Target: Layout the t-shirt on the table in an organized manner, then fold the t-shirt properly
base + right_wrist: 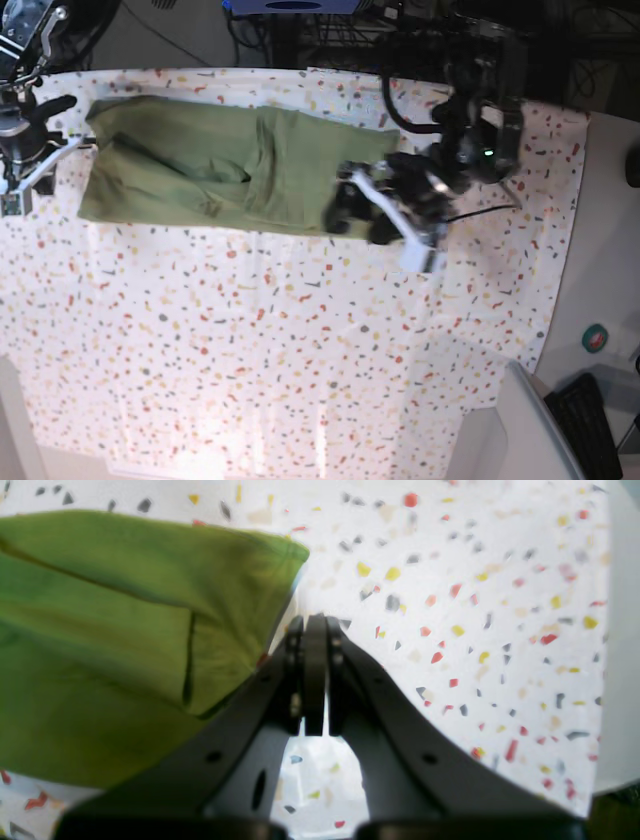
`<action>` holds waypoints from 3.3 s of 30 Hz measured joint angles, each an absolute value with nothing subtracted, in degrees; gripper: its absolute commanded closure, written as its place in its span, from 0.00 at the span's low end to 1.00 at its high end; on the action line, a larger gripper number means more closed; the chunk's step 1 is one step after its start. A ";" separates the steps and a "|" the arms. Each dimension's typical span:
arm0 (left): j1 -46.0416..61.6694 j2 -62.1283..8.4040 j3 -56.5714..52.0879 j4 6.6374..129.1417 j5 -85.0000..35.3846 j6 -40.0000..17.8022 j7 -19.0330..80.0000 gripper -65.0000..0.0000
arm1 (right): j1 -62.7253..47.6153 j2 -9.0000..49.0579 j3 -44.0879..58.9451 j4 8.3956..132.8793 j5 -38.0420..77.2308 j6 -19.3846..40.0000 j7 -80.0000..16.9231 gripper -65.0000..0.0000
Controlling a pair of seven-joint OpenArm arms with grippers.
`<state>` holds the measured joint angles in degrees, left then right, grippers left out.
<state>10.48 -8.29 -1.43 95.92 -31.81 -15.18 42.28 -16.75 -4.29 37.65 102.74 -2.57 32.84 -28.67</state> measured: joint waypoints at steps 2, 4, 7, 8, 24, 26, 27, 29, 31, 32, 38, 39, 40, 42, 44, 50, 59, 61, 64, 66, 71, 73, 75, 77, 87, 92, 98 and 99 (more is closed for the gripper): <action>13.89 -9.80 -11.03 95.57 -31.31 -14.90 42.96 0.70 | -16.73 -6.37 35.48 105.75 -0.45 34.46 -29.93 1.00; 17.17 -10.79 -20.08 94.28 -30.76 -14.92 43.46 1.00 | -16.32 -6.33 28.88 106.30 1.52 40.49 -36.27 1.00; 19.16 -11.53 -32.05 90.83 -31.48 -15.16 43.59 1.00 | -15.05 -6.33 18.28 105.62 1.32 40.29 -45.06 0.98; 19.70 -11.73 -35.35 90.00 -31.55 -15.40 43.27 1.00 | -14.39 -5.96 15.46 105.25 1.04 40.07 -46.78 0.89; 24.80 -12.38 -49.30 88.68 -31.51 -15.40 43.11 1.00 | -1.39 -6.76 2.79 83.85 1.48 39.90 -42.85 0.45; 24.75 -12.23 -49.30 88.68 -31.53 -15.40 43.13 1.00 | -0.75 -6.63 2.81 82.04 1.10 39.92 -43.09 0.45; 24.75 -12.23 -49.28 88.68 -31.53 -15.40 43.13 1.00 | -0.60 -6.66 2.83 81.14 1.17 39.90 -43.09 0.45; 24.62 -12.21 -49.30 88.68 -31.51 -15.38 43.13 1.00 | 0.10 -6.66 2.83 79.24 1.28 39.92 -43.09 0.45; 24.51 -12.23 -49.30 88.68 -31.53 -15.38 43.13 1.00 | 0.97 -6.63 2.90 77.23 1.10 39.90 -43.05 0.45; 24.45 -12.23 -49.30 88.68 -31.51 -15.38 43.11 1.00 | 1.48 -6.66 2.90 76.23 1.10 39.90 -43.07 0.45; 24.47 -12.25 -49.28 88.68 -31.53 -15.40 43.13 1.00 | 1.74 -6.63 2.87 74.83 1.13 39.90 -41.10 0.97; 24.45 -12.23 -49.28 88.68 -31.53 -15.40 43.13 1.00 | 1.76 -6.63 2.87 74.83 1.10 39.90 -40.88 1.00; 24.45 -12.25 -49.28 88.68 -31.53 -15.40 43.13 1.00 | 1.87 -6.63 2.87 74.83 1.08 39.92 -40.71 1.00; 24.47 -12.23 -49.28 88.68 -31.51 -15.38 43.13 1.00 | 2.02 -6.63 2.87 74.83 1.08 39.92 -40.69 1.00; 24.43 -12.23 -49.28 88.68 -31.51 -15.38 43.13 1.00 | 2.04 -6.31 2.87 74.83 1.13 39.90 -40.58 1.00; 24.43 -12.25 -49.28 88.68 -31.53 -15.38 43.13 1.00 | 2.02 -5.87 2.85 76.16 1.06 39.92 -40.99 1.00; 24.45 -12.27 -49.28 88.68 -31.51 -15.38 43.13 1.00 | 3.16 -6.02 2.52 75.64 1.15 39.90 -41.01 1.00; 24.38 -12.32 -49.28 88.38 -31.55 -15.40 43.09 1.00 | 3.81 -6.00 2.61 74.46 1.06 39.92 -40.82 1.00; 24.12 -12.40 -49.28 86.85 -31.53 -15.38 43.11 1.00 | 3.95 -5.85 2.68 73.63 1.04 39.92 -40.73 1.00; 23.81 -12.38 -49.28 86.13 -31.33 -15.38 43.16 1.00 | 3.92 -5.87 2.68 73.32 1.10 39.90 -40.66 1.00; 23.20 -12.36 -49.19 86.06 -31.42 -15.38 43.11 1.00 | 4.14 -5.85 2.63 72.62 1.06 39.92 -40.73 1.00; 23.24 -12.64 -47.66 86.08 -31.31 -15.27 42.98 1.00 | 4.21 -5.69 2.61 72.66 -0.01 39.90 -40.86 0.75; 23.51 -12.84 -44.80 86.13 -31.35 -15.35 42.85 1.00 | 4.21 -5.69 2.74 72.79 -2.79 39.90 -40.95 0.53; 23.38 -12.53 -42.48 86.13 -31.44 -15.40 42.87 1.00 | 3.40 -5.74 3.38 74.96 -3.95 39.92 -41.45 0.48; 22.39 -13.17 -15.84 100.05 -31.59 -15.42 42.48 1.00 | -5.10 -5.61 24.32 99.70 -2.17 39.92 -40.49 0.48; 14.37 -15.38 4.84 97.91 -31.46 -15.38 42.78 1.00 | -6.66 -4.60 39.20 99.59 -2.02 39.92 -41.30 0.47; 2.92 -13.69 21.21 79.61 -31.18 -15.14 41.80 1.00 | -7.44 -2.50 52.90 94.67 11.77 39.99 -51.94 0.47; 2.26 -13.47 22.13 77.23 -31.00 -15.07 40.23 1.00 | -7.38 -1.56 54.50 93.51 14.76 39.92 -55.20 0.47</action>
<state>2.26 -13.47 22.13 77.23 -31.00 -15.07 40.23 -7.38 -1.56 54.50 93.51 14.76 39.92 -55.20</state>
